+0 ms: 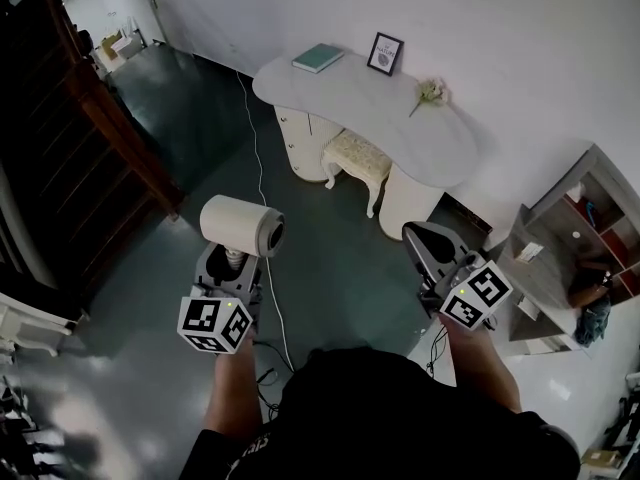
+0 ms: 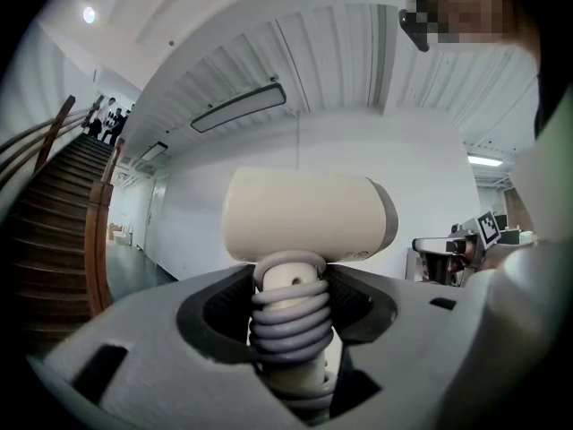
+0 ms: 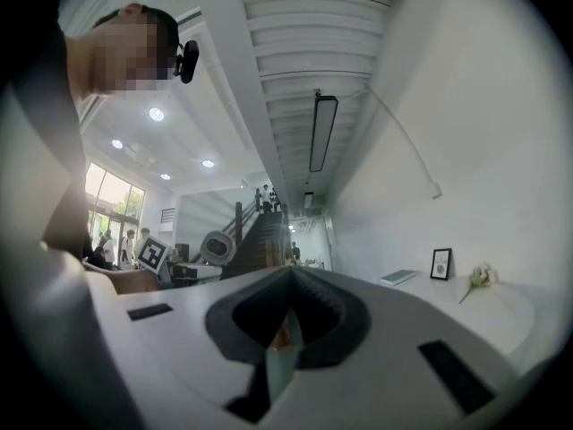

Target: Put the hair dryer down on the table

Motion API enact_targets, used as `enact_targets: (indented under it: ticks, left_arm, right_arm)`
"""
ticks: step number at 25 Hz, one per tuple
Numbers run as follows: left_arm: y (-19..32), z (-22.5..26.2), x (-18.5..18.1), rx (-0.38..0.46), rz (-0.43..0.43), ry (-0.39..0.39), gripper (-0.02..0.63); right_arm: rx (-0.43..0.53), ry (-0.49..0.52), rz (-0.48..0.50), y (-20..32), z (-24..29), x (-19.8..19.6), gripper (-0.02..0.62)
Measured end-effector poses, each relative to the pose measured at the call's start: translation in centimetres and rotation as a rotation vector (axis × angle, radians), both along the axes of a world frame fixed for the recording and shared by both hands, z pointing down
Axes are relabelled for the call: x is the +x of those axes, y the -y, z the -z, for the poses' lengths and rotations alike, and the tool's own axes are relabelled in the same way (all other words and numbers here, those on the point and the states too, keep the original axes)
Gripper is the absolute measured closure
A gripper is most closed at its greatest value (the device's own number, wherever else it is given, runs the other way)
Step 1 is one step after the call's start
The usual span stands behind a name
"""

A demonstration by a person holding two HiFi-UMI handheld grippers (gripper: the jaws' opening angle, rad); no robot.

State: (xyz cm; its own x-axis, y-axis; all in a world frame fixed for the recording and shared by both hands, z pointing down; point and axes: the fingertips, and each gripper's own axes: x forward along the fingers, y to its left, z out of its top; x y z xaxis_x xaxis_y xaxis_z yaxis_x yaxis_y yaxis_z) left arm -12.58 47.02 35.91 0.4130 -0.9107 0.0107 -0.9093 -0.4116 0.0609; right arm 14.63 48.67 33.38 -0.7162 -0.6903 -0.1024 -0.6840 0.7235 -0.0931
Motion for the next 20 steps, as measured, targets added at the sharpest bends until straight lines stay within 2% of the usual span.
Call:
enact_targets:
  ticks: [10,14,20]
  left_arm:
    - [-1.0,-1.8,4.0,-0.059,0.051,-0.023,0.376]
    - [-1.1,-2.6,4.6,-0.078,0.068,0.015,0.375]
    - [0.5,-3.1,4.3,-0.078,0.075,0.002,0.374]
  right_arm:
    - [-0.046,-0.001,0.058,0.1,-2.5,5.3,0.591]
    - [-0.05,0.009,0.082,0.5,-2.8,5.8,0.589]
    - [-0.055,-0.005,0.096,2.2,-3.1,5.2,0.589]
